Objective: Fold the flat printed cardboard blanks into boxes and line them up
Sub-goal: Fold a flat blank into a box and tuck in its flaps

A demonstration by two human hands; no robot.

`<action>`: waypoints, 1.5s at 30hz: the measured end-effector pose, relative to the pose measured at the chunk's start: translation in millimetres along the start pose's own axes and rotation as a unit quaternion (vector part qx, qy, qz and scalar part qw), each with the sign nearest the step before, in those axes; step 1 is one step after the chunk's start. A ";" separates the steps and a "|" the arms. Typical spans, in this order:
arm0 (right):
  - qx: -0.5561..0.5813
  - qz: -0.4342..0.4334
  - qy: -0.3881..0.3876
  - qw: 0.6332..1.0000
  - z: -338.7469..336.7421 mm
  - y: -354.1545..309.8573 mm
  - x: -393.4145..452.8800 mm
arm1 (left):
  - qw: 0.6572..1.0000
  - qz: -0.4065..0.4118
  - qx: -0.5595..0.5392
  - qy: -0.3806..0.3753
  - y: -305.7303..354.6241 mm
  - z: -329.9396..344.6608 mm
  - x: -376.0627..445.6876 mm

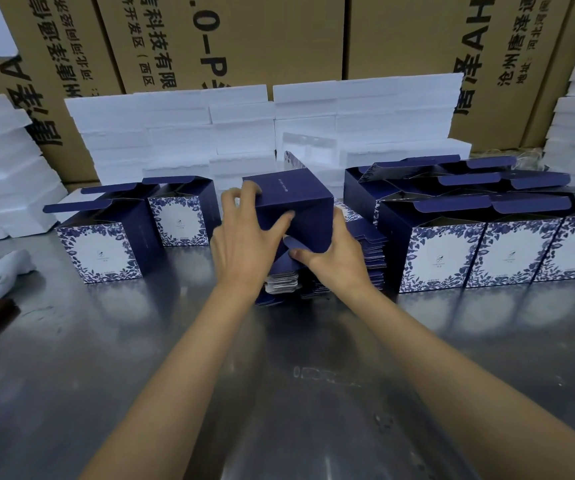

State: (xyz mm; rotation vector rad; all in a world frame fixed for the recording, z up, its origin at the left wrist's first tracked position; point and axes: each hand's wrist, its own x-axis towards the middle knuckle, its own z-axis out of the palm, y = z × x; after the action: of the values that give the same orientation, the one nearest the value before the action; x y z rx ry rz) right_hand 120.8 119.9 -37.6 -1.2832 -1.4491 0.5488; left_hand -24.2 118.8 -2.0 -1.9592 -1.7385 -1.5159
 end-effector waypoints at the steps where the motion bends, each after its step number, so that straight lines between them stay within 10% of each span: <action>1: 0.002 0.000 0.005 1.000 0.6 1.4 0.2 | 1.000 0.005 0.014 0.002 1.0 0.2 2.3; 16: 0.094 0.054 -0.058 0.992 -4.9 -4.4 0.6 | 0.985 -0.025 -0.154 -0.074 -17.2 -11.3 -3.8; 24: 0.165 0.151 -0.081 0.971 -25.0 -38.4 4.9 | 0.878 -0.252 -0.390 -0.112 -14.2 -8.7 3.0; 35: 0.225 0.193 -0.015 0.955 -63.4 -37.1 2.0 | 0.857 -0.250 -0.409 -0.188 -5.4 -25.3 -10.1; 45: -0.004 0.125 -0.068 0.990 -100.1 -17.1 -29.6 | 0.877 -0.154 -0.415 -0.185 16.3 -25.2 -51.6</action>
State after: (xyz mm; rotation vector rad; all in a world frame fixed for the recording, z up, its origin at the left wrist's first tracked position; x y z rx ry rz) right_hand 199.3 58.2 -2.8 -1.4679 -1.4099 0.8124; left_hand -17.6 61.7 -18.1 -2.5756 -1.7576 -2.4508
